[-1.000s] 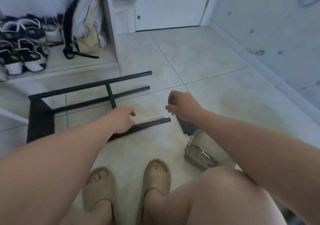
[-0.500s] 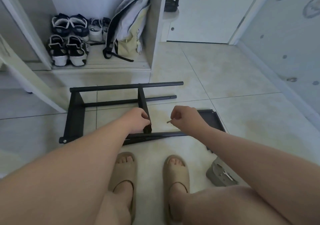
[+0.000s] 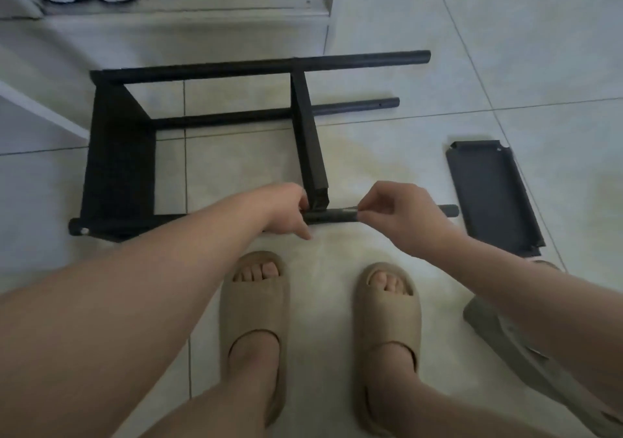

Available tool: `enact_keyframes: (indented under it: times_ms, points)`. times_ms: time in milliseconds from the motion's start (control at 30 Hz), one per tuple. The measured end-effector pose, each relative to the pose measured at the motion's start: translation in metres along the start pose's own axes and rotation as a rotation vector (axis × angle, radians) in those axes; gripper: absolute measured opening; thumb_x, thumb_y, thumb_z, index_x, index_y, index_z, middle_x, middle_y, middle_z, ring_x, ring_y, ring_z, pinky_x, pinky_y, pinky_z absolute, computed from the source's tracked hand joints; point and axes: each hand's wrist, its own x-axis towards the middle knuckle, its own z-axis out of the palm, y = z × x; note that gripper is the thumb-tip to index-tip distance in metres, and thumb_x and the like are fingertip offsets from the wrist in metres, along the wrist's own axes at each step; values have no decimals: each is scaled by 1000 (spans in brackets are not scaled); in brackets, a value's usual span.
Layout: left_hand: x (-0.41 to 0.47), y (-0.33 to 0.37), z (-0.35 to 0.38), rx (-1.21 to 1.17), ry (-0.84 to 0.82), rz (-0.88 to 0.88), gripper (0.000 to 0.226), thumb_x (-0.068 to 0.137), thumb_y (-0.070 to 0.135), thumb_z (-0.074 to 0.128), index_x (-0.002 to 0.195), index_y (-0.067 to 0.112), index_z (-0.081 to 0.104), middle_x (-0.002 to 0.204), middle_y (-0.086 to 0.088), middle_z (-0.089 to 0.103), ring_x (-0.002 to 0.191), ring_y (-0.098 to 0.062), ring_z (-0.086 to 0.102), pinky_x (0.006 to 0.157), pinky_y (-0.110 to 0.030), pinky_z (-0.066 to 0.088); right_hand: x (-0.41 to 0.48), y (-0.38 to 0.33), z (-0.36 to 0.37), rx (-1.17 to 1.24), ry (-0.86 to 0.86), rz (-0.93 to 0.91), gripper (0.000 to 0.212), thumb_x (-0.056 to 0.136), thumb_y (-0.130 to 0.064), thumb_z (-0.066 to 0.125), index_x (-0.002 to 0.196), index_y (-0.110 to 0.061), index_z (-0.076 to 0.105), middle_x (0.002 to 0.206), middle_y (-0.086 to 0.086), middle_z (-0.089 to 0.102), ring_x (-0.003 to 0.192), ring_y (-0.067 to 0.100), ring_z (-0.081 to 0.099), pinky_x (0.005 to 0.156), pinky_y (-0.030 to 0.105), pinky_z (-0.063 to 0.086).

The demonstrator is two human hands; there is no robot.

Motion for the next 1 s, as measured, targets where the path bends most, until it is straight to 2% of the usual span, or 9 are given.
enact_keyframes:
  times_ms: [133, 233, 333, 467, 600, 733, 800, 900, 1000]
  points:
    - [25, -13, 20, 20, 97, 33, 39, 88, 41, 72, 121, 24, 62, 102, 4, 63, 93, -20, 60, 77, -34, 49, 12, 17, 19, 152, 48, -28, 13, 86, -14, 79, 80, -22, 70, 71, -7, 70, 68, 4, 64, 61, 12, 48]
    - [27, -22, 33, -23, 202, 53, 22, 89, 46, 68, 106, 34, 62, 91, 11, 60, 83, -14, 58, 71, -34, 49, 15, 23, 36, 256, 44, -38, 14, 86, -16, 80, 80, -23, 70, 78, 1, 73, 76, 20, 67, 70, 29, 54]
    - [18, -23, 37, -73, 257, 90, 15, 88, 48, 68, 98, 42, 57, 87, 16, 59, 80, -6, 55, 68, -33, 47, 9, 27, 47, 291, 32, -41, 15, 85, -17, 81, 79, -23, 68, 76, 3, 71, 75, 24, 65, 70, 32, 52]
    - [6, -23, 32, -126, 278, 136, 11, 89, 48, 66, 96, 42, 59, 84, 18, 60, 78, -4, 55, 67, -34, 45, -2, 24, 51, 313, 4, -74, 16, 84, -14, 81, 79, -19, 67, 76, 0, 69, 72, 20, 64, 66, 23, 50]
    - [-1, -22, 30, -163, 305, 154, 9, 90, 46, 65, 96, 44, 59, 85, 19, 61, 81, -4, 57, 70, -35, 48, -7, 20, 52, 318, -5, -87, 17, 85, -13, 80, 79, -17, 65, 76, -2, 67, 54, 6, 56, 47, 8, 40]
    - [-5, -22, 30, -194, 320, 167, 9, 90, 45, 66, 98, 42, 62, 87, 18, 62, 83, -6, 58, 77, -41, 53, -10, 17, 57, 277, 54, -115, 18, 86, -13, 80, 79, -19, 64, 82, -8, 69, 60, 6, 60, 45, 6, 39]
    - [-6, -22, 30, -203, 317, 169, 11, 90, 45, 66, 100, 42, 62, 88, 18, 63, 84, -6, 59, 79, -42, 53, -10, 16, 60, 228, 77, -139, 21, 85, -15, 81, 76, -21, 63, 79, -7, 69, 68, 12, 63, 47, 11, 43]
    - [-6, -22, 28, -239, 286, 170, 14, 89, 40, 68, 103, 42, 64, 90, 19, 64, 87, -7, 60, 82, -40, 53, -6, 13, 67, 159, 113, -199, 18, 84, -17, 83, 77, -15, 65, 69, 2, 69, 67, 24, 64, 61, 32, 49]
    - [-5, -22, 22, -287, 218, 181, 19, 89, 31, 69, 104, 42, 66, 89, 17, 66, 84, -6, 61, 77, -35, 50, -1, 9, 70, 100, 153, -273, 17, 84, -17, 82, 79, -14, 66, 62, 3, 66, 59, 22, 58, 61, 36, 45]
